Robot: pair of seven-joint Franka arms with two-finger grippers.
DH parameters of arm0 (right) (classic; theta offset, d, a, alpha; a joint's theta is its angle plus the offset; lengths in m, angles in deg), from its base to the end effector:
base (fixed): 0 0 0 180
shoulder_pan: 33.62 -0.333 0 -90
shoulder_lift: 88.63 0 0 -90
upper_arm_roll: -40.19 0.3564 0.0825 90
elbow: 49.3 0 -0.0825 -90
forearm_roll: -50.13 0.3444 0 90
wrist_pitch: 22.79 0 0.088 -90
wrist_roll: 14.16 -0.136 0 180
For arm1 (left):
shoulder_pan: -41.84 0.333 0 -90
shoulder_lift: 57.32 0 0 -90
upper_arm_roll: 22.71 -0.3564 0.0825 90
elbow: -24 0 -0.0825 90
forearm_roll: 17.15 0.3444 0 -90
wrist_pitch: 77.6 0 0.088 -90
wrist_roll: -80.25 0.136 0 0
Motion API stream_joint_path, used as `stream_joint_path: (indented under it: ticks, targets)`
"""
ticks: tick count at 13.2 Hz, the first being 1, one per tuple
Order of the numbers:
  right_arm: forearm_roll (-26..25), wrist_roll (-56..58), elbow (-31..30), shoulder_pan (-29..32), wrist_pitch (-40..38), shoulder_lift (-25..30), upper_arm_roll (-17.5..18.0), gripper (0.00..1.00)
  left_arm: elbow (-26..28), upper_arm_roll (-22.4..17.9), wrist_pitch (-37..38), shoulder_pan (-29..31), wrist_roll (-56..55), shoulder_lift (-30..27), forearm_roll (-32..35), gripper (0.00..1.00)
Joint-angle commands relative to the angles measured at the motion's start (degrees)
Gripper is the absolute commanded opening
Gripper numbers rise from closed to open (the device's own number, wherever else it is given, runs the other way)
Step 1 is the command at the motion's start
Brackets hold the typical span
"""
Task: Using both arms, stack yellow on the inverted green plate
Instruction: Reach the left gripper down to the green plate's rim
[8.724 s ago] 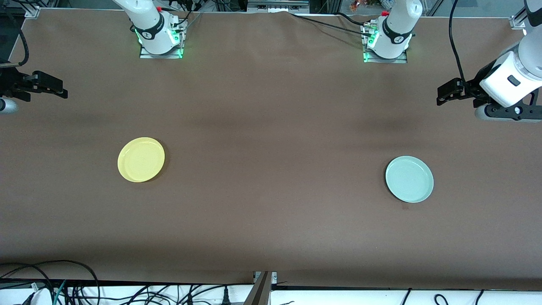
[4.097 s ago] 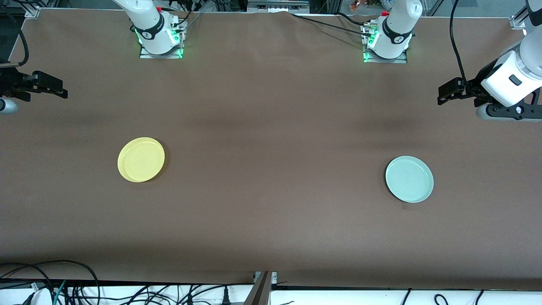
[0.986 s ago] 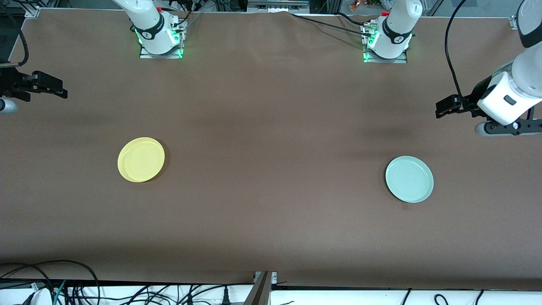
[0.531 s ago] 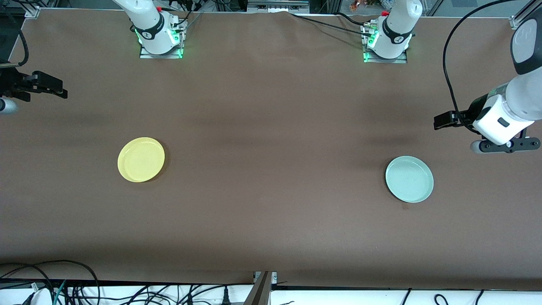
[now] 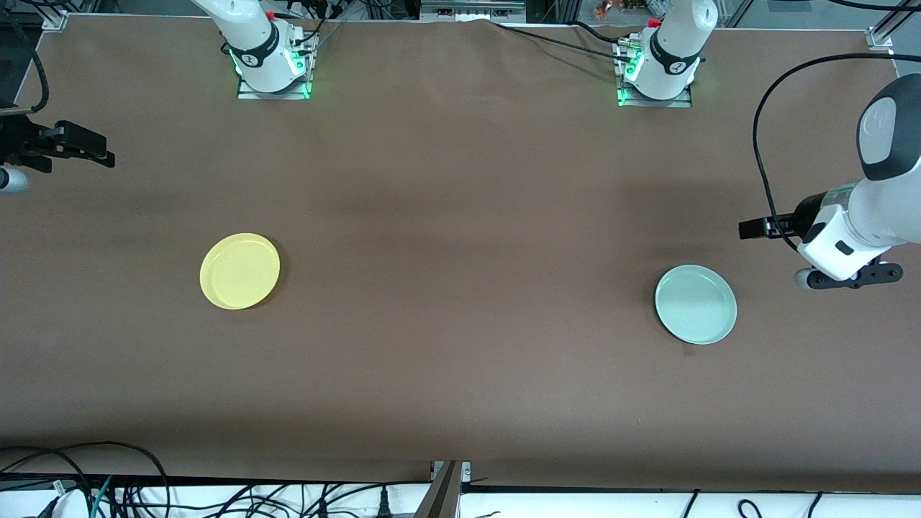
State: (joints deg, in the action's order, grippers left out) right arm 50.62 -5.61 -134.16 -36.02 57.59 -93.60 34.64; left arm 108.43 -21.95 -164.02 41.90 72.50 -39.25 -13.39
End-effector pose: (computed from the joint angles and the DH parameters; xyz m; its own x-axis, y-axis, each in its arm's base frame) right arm 0.5210 -0.0248 0.6160 0.9822 0.0953 -0.1619 0.0925 -0.9954 -0.0245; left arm 0.5901 0.0031 0.4975 0.9556 0.1265 -0.2662 0.1041 -0.9899 -0.0967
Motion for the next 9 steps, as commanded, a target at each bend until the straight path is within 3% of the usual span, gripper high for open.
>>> stream_joint_path:
  ticks: [1,6,9]
  targets:
    - [0.6,-0.2,0.0,0.4,0.2,0.1,0.1,1.00,0.0,0.4,-3.9,0.5,-0.2,3.0,3.3,1.00]
    - [0.6,0.1,0.0,0.4,0.2,0.0,0.1,1.00,7.5,0.3,-25.3,4.4,0.3,10.4,3.4,1.00]
    - [0.7,0.1,0.0,0.5,0.2,-0.4,0.1,1.00,7.9,0.3,-32.6,5.5,0.5,16.5,3.6,1.00]
